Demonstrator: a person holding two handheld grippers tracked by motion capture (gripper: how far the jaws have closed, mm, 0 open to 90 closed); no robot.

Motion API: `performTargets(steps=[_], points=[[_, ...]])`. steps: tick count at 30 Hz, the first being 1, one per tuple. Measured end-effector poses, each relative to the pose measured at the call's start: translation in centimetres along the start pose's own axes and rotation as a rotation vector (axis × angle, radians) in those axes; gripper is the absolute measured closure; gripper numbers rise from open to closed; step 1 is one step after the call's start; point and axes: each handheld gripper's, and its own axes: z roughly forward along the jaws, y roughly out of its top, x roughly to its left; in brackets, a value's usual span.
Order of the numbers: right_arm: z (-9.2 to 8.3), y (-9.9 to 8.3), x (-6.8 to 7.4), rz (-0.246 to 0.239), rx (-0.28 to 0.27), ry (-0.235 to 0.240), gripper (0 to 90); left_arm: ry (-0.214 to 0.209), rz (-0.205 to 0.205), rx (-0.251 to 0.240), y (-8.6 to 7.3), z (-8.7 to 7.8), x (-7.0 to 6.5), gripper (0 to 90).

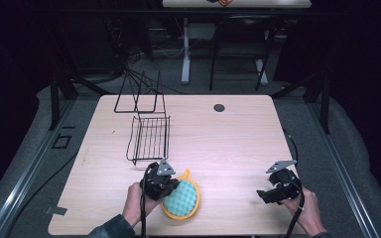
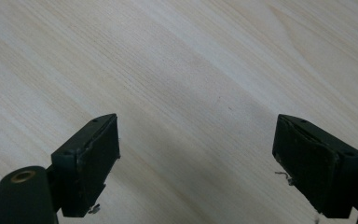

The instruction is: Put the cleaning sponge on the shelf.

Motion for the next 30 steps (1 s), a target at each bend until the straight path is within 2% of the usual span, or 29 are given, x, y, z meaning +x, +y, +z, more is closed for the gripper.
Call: performTargets(steps=[8,12,16,19,22,23,30], points=[[-0.1,0.0,0.0,-0.003,-0.005,0.001,14.0,0.002,0.006,-0.008,0.1,-0.9,0.5,86.6],[-0.1,0.0,0.0,-0.004,-0.005,0.001,12.9,0.010,-0.005,-0.019,0.1,-1.3,0.8,86.5],[0.1,-0.1,-0.1,0.000,0.004,0.003,6.6,0.014,0.000,-0.035,0.2,-2.1,1.4,86.3],[0.1,0.0,0.0,0.002,0.010,0.011,5.6,0.025,-0.002,-0.043,0.2,-2.6,1.8,86.3],[0.1,0.0,-0.1,-0.001,0.008,0.009,5.7,0.030,-0.017,-0.055,0.1,-2.9,2.2,86.3],[0.1,0.0,0.0,0.000,0.008,0.009,6.0,0.029,-0.015,-0.047,0.0,-3.0,2.4,86.3],[0.1,0.0,-0.1,-0.014,0.013,0.006,7.0,0.044,-0.023,-0.067,0.1,-3.8,2.9,86.4]])
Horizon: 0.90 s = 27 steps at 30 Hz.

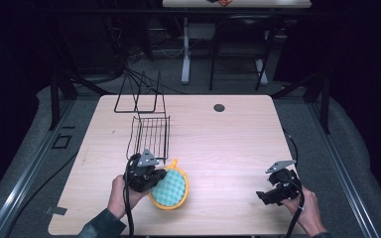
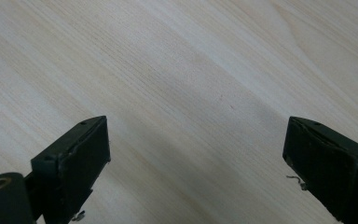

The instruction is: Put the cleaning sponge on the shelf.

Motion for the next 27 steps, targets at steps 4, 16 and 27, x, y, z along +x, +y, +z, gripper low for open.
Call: performTargets(steps=[4,16,27], points=[[0.0,0.0,0.0,0.001,-0.004,-0.001,7.4,0.008,-0.011,-0.012,0.0,-0.5,0.4,86.5],[0.0,0.0,0.0,0.000,0.006,-0.002,8.4,0.033,-0.026,-0.038,0.0,-1.5,1.2,86.6],[0.0,0.0,0.0,0.000,0.006,-0.004,8.7,0.068,-0.054,-0.072,0.1,-2.7,2.4,86.6]])
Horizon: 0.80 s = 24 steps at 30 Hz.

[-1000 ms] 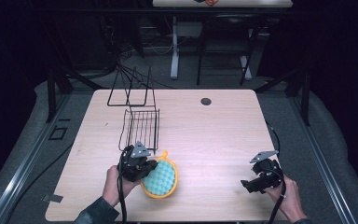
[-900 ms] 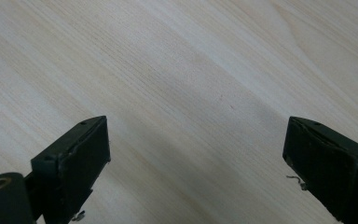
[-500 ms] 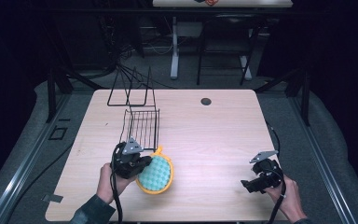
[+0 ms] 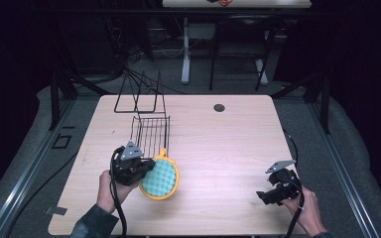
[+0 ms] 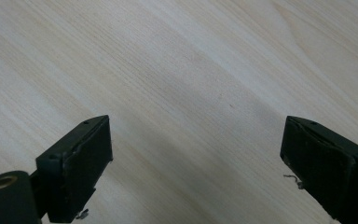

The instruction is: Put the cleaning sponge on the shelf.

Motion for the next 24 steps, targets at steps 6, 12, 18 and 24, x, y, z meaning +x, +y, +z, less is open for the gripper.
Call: performTargets(steps=[6,12,18,24], points=[[0.0,0.0,0.0,-0.003,0.000,0.000,8.9,0.019,-0.017,-0.019,0.2,-0.5,0.6,86.7],[0.0,0.0,0.0,0.000,0.001,-0.001,9.0,0.041,-0.029,-0.037,0.2,-1.0,1.4,86.7],[0.1,0.0,0.0,0.002,0.004,-0.001,9.4,0.064,-0.049,-0.054,0.3,-1.5,2.3,86.7],[0.1,0.0,0.0,-0.001,0.001,-0.002,9.6,0.084,-0.072,-0.072,0.4,-1.7,3.3,87.0]])
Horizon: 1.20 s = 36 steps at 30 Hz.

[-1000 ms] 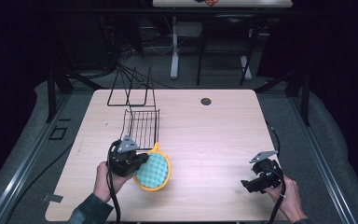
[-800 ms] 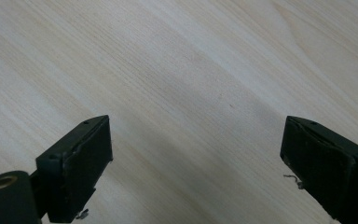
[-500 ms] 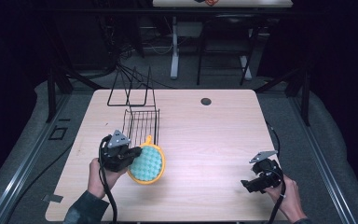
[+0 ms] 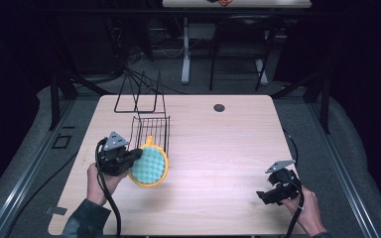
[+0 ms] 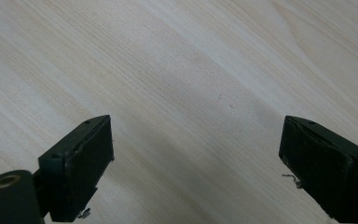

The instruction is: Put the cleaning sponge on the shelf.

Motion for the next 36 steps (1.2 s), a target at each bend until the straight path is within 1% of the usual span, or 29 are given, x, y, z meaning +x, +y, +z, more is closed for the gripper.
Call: performTargets(steps=[11,17,20,21,22,29,32,36], points=[[0.0,0.0,0.0,-0.001,-0.003,-0.004,9.7,0.035,-0.026,-0.026,0.1,-0.1,1.4,87.6],[-0.1,0.0,0.0,-0.003,-0.001,-0.002,9.8,0.067,-0.037,-0.053,0.3,0.2,2.1,87.7],[-0.1,0.0,0.0,-0.001,0.000,-0.003,9.8,0.079,-0.048,-0.060,0.5,0.5,2.6,87.8],[-0.1,0.0,0.1,-0.001,0.001,-0.004,9.9,0.077,-0.053,-0.060,0.5,0.6,2.8,87.8],[-0.1,0.0,0.1,0.000,0.001,-0.004,9.9,0.084,-0.058,-0.068,0.6,0.7,2.9,87.8],[-0.1,0.0,0.1,-0.003,-0.005,0.000,9.8,0.110,-0.074,-0.099,0.9,1.7,3.4,87.9],[-0.1,0.0,0.2,-0.001,-0.004,0.003,9.8,0.118,-0.075,-0.101,1.0,2.1,3.6,87.9],[-0.1,0.0,0.1,-0.002,0.000,0.000,9.8,0.136,-0.092,-0.115,1.1,2.5,4.1,87.9]])
